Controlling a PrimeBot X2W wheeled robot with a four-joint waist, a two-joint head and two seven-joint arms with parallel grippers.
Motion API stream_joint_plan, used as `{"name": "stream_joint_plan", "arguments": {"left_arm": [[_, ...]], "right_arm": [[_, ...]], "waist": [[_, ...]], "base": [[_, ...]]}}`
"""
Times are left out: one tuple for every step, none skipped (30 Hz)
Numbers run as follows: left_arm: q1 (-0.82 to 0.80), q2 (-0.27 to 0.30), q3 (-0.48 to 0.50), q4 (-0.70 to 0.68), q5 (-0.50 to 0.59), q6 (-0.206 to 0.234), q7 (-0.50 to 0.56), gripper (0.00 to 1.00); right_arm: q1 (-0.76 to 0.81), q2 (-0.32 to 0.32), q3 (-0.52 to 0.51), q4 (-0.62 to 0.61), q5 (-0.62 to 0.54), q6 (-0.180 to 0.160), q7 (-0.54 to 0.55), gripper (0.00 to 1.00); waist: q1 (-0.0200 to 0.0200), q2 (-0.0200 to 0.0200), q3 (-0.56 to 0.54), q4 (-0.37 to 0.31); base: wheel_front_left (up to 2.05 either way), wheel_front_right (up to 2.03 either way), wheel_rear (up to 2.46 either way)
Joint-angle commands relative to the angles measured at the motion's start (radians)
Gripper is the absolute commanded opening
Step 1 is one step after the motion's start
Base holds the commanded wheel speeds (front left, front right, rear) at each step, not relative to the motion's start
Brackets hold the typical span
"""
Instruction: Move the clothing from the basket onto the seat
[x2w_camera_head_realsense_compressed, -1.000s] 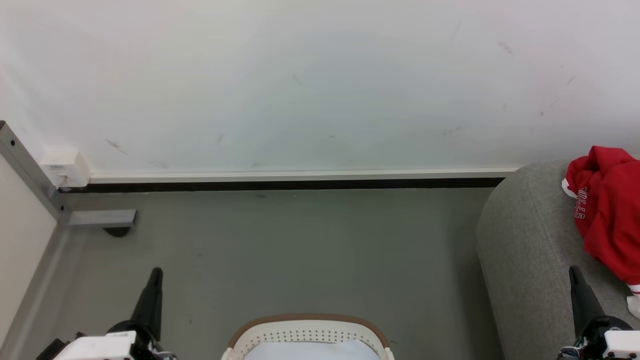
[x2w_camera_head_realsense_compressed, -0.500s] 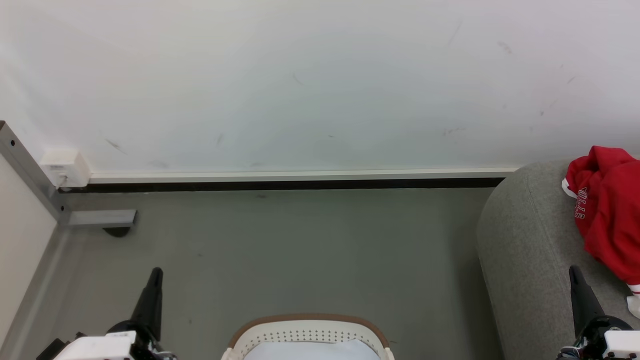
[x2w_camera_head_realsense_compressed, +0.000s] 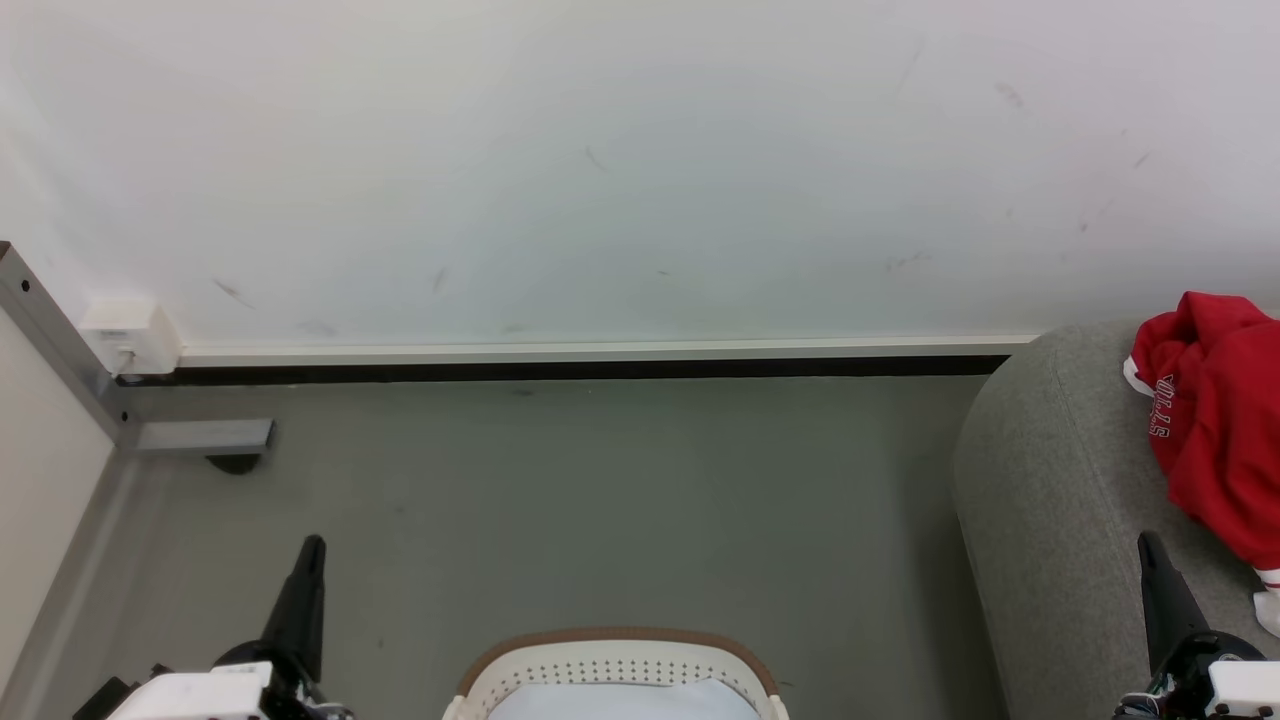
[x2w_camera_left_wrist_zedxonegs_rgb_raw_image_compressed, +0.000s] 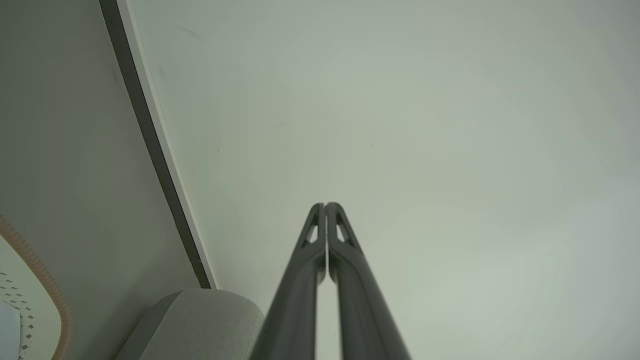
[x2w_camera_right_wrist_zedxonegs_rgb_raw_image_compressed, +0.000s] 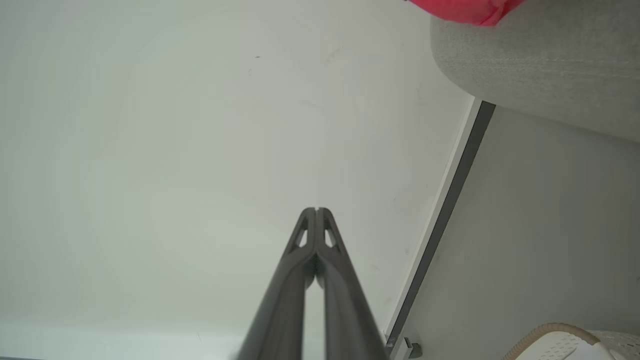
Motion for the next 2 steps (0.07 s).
{"name": "stream_joint_plan", "arguments": {"left_arm": [[-0.008,0.002,0.002,-0.001,-0.014,-0.004,0.003,0.0],[-0.008,0.002,0.002,-0.001,-0.014,-0.004,0.003,0.0]], "right_arm": [[-0.012,0.001,-0.004,0.003,-0.009,-0.002,0.004,0.0],[-0.012,0.001,-0.004,0.003,-0.009,-0.002,0.004,0.0]], "waist": [[0.0,0.0,0.0,0.0],[0.0,0.0,0.0,0.0]], "base": [[0.0,0.0,0.0],[0.0,0.0,0.0]]}}
